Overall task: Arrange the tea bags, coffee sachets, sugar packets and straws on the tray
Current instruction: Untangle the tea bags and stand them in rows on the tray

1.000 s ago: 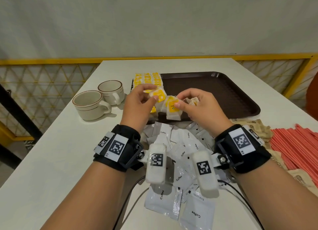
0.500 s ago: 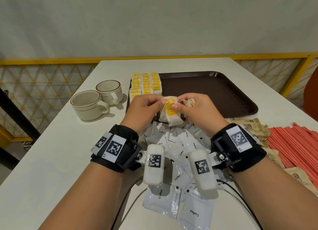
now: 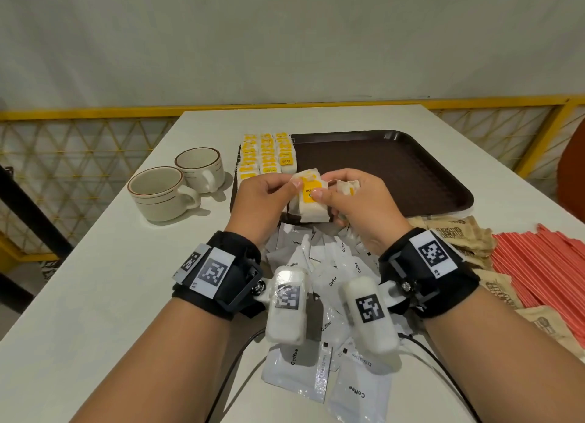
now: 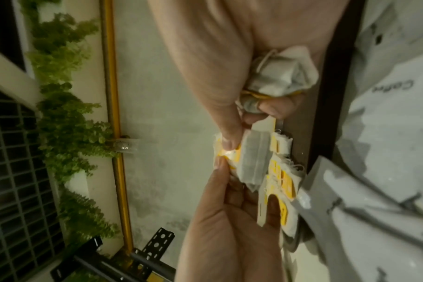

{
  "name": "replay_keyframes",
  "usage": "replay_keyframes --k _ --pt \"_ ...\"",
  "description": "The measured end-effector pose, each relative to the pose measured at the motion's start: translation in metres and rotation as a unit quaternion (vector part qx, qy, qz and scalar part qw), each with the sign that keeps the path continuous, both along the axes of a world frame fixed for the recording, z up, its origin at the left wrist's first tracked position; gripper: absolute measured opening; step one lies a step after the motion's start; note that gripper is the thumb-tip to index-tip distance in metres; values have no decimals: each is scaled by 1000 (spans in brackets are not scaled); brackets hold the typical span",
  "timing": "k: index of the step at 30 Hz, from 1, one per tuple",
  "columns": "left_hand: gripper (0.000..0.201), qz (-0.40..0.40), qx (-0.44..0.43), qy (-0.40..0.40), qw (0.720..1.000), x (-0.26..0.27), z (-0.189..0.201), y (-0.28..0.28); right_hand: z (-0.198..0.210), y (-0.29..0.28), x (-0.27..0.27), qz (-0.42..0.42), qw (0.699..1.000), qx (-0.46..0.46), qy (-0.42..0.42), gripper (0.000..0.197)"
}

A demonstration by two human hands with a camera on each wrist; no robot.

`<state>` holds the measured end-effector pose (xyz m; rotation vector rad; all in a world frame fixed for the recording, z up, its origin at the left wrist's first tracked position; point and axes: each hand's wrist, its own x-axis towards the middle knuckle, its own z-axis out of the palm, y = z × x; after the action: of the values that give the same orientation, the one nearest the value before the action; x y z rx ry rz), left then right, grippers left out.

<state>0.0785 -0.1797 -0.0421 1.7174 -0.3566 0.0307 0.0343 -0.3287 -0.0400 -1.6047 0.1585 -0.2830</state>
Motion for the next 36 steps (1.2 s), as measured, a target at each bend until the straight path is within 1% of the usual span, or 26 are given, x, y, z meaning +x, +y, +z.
replay_keyframes --k 2,5,7,9,11,14,15,17,19,21,23,25,27,29,31,33,36 --pt "17 -13 -6 5 1000 -2 2 0 0 2 0 -6 999 49 5 19" --pt "12 -38 -9 -7 999 -6 4 -2 0 2 0 1 998 56 20 21" --pt "15 -34 -17 -20 999 -6 3 -1 2 2 0 16 997 67 37 19" --pt "22 -13 -2 -44 999 -4 1 0 5 2 0 25 992 109 62 14" --pt "20 -7 29 -61 998 -4 2 1 9 0 1 28 980 175 87 14" --pt "34 -26 46 -53 997 -8 5 -1 13 -5 1 39 955 275 107 23" --pt "36 -33 57 -49 997 -10 6 -2 14 -6 0 47 947 299 111 25" --pt "31 -51 82 -49 994 -16 7 -4 15 -8 -1 60 930 342 117 28" --pt "22 -55 106 -56 991 -19 7 -6 17 -8 -1 66 919 373 112 29" --pt "18 -43 112 -57 991 -19 7 -6 19 -7 -2 66 915 386 97 32" --pt "18 -27 105 -51 993 -17 7 -6 20 -8 -2 68 919 380 85 39" --pt "14 -22 91 -36 995 -17 7 -5 20 -7 -2 70 925 366 78 45" --pt "11 -33 88 -30 995 -20 9 -4 20 -5 -1 68 922 373 77 43" --pt "12 -44 113 -37 992 -23 10 -6 18 -3 -1 70 912 397 82 40" --pt "15 -46 142 -42 988 -26 11 -7 16 -2 0 70 913 393 87 41" --pt "24 -49 158 -46 985 -27 10 -9 14 -2 1 70 922 369 91 42" --pt "36 -43 211 -86 973 -28 7 -13 12 0 1 91 925 359 82 43"
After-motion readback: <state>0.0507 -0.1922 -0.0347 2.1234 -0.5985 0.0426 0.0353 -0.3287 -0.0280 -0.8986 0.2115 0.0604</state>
